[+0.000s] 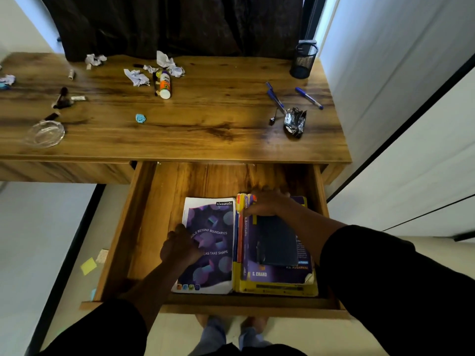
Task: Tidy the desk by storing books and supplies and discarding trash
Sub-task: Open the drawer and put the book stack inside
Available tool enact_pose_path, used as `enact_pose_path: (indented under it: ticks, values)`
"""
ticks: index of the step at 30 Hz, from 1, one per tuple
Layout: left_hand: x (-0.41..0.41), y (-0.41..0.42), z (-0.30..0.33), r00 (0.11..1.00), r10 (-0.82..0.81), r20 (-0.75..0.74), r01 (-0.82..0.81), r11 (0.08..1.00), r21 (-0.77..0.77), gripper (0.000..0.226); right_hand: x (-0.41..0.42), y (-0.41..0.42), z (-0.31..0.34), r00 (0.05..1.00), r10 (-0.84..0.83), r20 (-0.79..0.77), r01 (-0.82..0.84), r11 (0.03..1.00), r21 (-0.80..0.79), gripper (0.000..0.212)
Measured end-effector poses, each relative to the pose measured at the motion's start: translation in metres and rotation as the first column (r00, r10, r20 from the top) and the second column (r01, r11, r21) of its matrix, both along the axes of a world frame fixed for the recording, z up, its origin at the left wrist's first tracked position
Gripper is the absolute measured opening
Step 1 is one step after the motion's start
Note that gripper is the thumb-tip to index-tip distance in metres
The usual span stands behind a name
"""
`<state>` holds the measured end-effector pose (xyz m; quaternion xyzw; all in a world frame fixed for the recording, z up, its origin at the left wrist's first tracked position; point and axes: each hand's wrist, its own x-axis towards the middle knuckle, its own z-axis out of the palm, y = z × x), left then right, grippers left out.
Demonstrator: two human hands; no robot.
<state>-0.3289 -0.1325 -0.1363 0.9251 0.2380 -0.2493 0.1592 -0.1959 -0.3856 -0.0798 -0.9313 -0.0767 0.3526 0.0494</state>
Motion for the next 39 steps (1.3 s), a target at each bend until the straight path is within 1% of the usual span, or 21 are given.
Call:
enact_pose_path:
  ticks: [5, 10, 13, 15, 16, 17, 18, 19, 20, 21, 22, 23, 24, 25, 26, 28, 31, 33, 35, 37, 39]
  values:
    - [0.001, 0.011, -0.003, 0.998, -0.055, -0.014, 0.055, 0.998, -0.006, 0.118, 0.008, 0.003, -0.004, 1.000, -0.004, -0.022, 0.004, 1.000, -0.014, 0.109]
    - [-0.001, 0.010, -0.006, 0.994, -0.100, -0.039, 0.100, 0.995, 0.002, 0.118, 0.007, 0.009, -0.011, 1.000, 0.008, -0.028, -0.010, 0.998, -0.056, 0.115]
    - [0.002, 0.007, -0.001, 0.978, -0.205, -0.037, 0.206, 0.978, 0.038, 0.116, -0.002, 0.014, -0.010, 0.998, 0.059, 0.009, -0.058, 0.994, -0.093, 0.112]
    - [0.004, 0.008, 0.006, 0.949, -0.312, 0.035, 0.309, 0.949, 0.063, 0.119, -0.010, 0.019, -0.007, 0.989, 0.121, 0.081, -0.118, 0.992, -0.039, 0.109]
    - [0.004, 0.009, 0.012, 0.917, -0.384, 0.106, 0.378, 0.923, 0.071, 0.117, -0.015, 0.022, -0.004, 0.976, 0.165, 0.143, -0.167, 0.986, 0.001, 0.107]
    - [0.005, 0.009, 0.018, 0.860, -0.475, 0.188, 0.471, 0.880, 0.068, 0.110, -0.023, 0.027, -0.002, 0.952, 0.217, 0.215, -0.231, 0.972, 0.040, 0.104]
    - [0.004, 0.009, 0.024, 0.790, -0.563, 0.244, 0.573, 0.819, 0.034, 0.101, -0.032, 0.032, 0.001, 0.920, 0.275, 0.279, -0.307, 0.949, 0.075, 0.099]
    - [0.002, 0.009, 0.033, 0.728, -0.628, 0.276, 0.663, 0.747, -0.049, 0.090, -0.044, 0.038, 0.003, 0.884, 0.328, 0.334, -0.383, 0.917, 0.113, 0.094]
    - [-0.001, 0.009, 0.040, 0.692, -0.676, 0.254, 0.720, 0.674, -0.168, 0.082, -0.058, 0.045, 0.006, 0.851, 0.368, 0.374, -0.451, 0.878, 0.163, 0.089]
    - [-0.005, 0.007, 0.049, 0.665, -0.723, 0.187, 0.741, 0.607, -0.287, 0.077, -0.073, 0.050, 0.007, 0.827, 0.393, 0.402, -0.504, 0.836, 0.217, 0.086]
    - [-0.009, 0.004, 0.058, 0.641, -0.763, 0.088, 0.726, 0.565, -0.392, 0.075, -0.088, 0.054, 0.007, 0.805, 0.415, 0.424, -0.549, 0.792, 0.267, 0.083]
    - [-0.014, 0.002, 0.062, 0.617, -0.786, -0.026, 0.685, 0.554, -0.472, 0.075, -0.102, 0.057, 0.008, 0.790, 0.443, 0.425, -0.585, 0.752, 0.304, 0.079]
    - [-0.019, 0.000, 0.065, 0.593, -0.797, -0.114, 0.644, 0.555, -0.527, 0.078, -0.115, 0.058, 0.009, 0.784, 0.477, 0.398, -0.608, 0.718, 0.338, 0.071]
    - [-0.024, 0.000, 0.064, 0.569, -0.805, -0.168, 0.624, 0.556, -0.549, 0.081, -0.125, 0.059, 0.011, 0.784, 0.514, 0.350, -0.620, 0.690, 0.375, 0.065]
    - [-0.029, 0.001, 0.063, 0.545, -0.817, -0.191, 0.622, 0.546, -0.561, 0.085, -0.135, 0.058, 0.012, 0.783, 0.551, 0.287, -0.621, 0.668, 0.411, 0.065]
    - [-0.038, 0.003, 0.058, 0.506, -0.838, -0.203, 0.620, 0.517, -0.590, 0.089, -0.149, 0.055, 0.012, 0.761, 0.621, 0.185, -0.631, 0.643, 0.434, 0.082]
    - [-0.044, 0.005, 0.058, 0.466, -0.857, -0.218, 0.611, 0.490, -0.621, 0.090, -0.154, 0.045, 0.007, 0.730, 0.682, 0.042, -0.644, 0.666, 0.377, 0.112]
    - [-0.045, 0.006, 0.059, 0.487, -0.847, -0.211, 0.615, 0.505, -0.606, 0.086, -0.155, 0.040, 0.006, 0.719, 0.695, 0.001, -0.654, 0.675, 0.342, 0.121]
    - [-0.044, 0.007, 0.059, 0.517, -0.835, -0.190, 0.618, 0.518, -0.592, 0.084, -0.154, 0.038, 0.001, 0.703, 0.711, -0.014, -0.673, 0.672, 0.310, 0.122]
    - [-0.042, 0.008, 0.061, 0.537, -0.825, -0.177, 0.626, 0.530, -0.572, 0.088, -0.153, 0.038, -0.004, 0.690, 0.723, -0.010, -0.692, 0.665, 0.280, 0.122]
    - [-0.041, 0.008, 0.061, 0.529, -0.834, -0.156, 0.668, 0.523, -0.529, 0.093, -0.151, 0.039, -0.008, 0.693, 0.721, 0.019, -0.698, 0.663, 0.270, 0.125]
